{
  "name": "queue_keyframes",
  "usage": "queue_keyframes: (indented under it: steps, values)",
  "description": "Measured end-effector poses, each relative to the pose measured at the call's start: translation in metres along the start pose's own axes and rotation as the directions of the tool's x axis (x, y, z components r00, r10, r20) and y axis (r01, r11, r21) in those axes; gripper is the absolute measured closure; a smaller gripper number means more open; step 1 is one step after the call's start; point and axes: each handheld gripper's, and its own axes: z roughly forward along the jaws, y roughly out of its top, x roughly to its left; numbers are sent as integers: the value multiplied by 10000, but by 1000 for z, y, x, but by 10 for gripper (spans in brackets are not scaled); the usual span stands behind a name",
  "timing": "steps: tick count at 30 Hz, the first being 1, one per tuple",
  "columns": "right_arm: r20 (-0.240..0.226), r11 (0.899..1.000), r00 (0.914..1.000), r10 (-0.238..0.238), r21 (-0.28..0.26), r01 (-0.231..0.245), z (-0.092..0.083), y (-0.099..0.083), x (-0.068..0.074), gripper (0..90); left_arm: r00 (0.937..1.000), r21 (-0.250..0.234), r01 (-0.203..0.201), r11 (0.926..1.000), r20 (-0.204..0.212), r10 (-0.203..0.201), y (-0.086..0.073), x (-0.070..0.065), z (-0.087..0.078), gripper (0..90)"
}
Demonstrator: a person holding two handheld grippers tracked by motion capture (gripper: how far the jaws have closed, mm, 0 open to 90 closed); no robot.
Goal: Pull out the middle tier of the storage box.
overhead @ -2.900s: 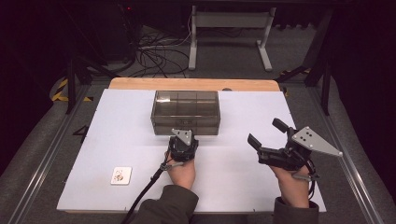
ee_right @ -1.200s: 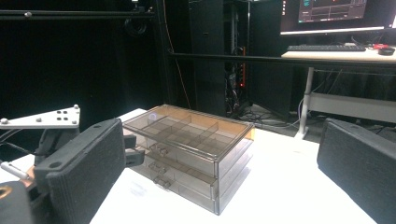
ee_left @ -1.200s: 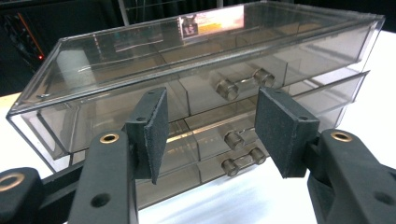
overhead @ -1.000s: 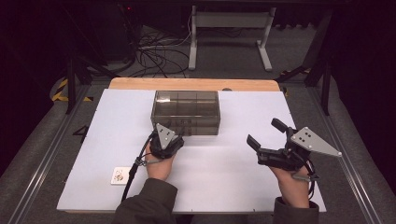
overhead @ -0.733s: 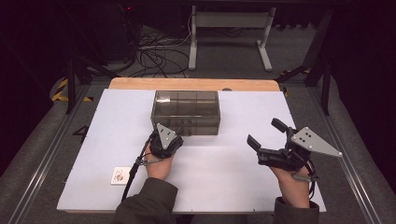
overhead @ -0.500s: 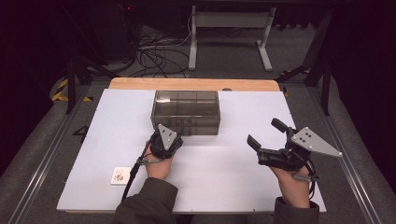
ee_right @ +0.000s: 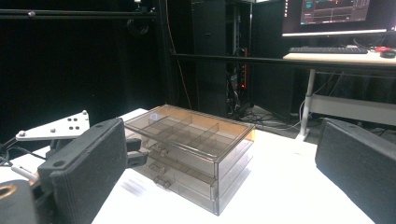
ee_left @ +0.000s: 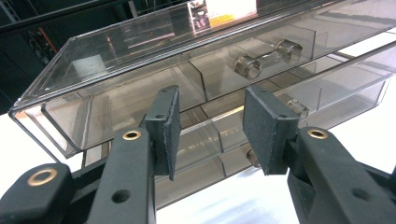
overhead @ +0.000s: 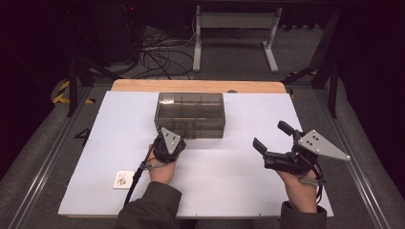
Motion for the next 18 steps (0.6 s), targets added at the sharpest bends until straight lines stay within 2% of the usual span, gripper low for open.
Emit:
queue_keyframes:
  steps: [10,18]
  values:
    - [-11,10000,10000,-5,24,5,0,0,1,31,9999,-75,145,9999,55,-145,-2,-1,-5,581]
    - [-14,10000,10000,-8,32,8,0,0,1,31,9999,-61,102,9999,79,-101,-2,-2,-7,582]
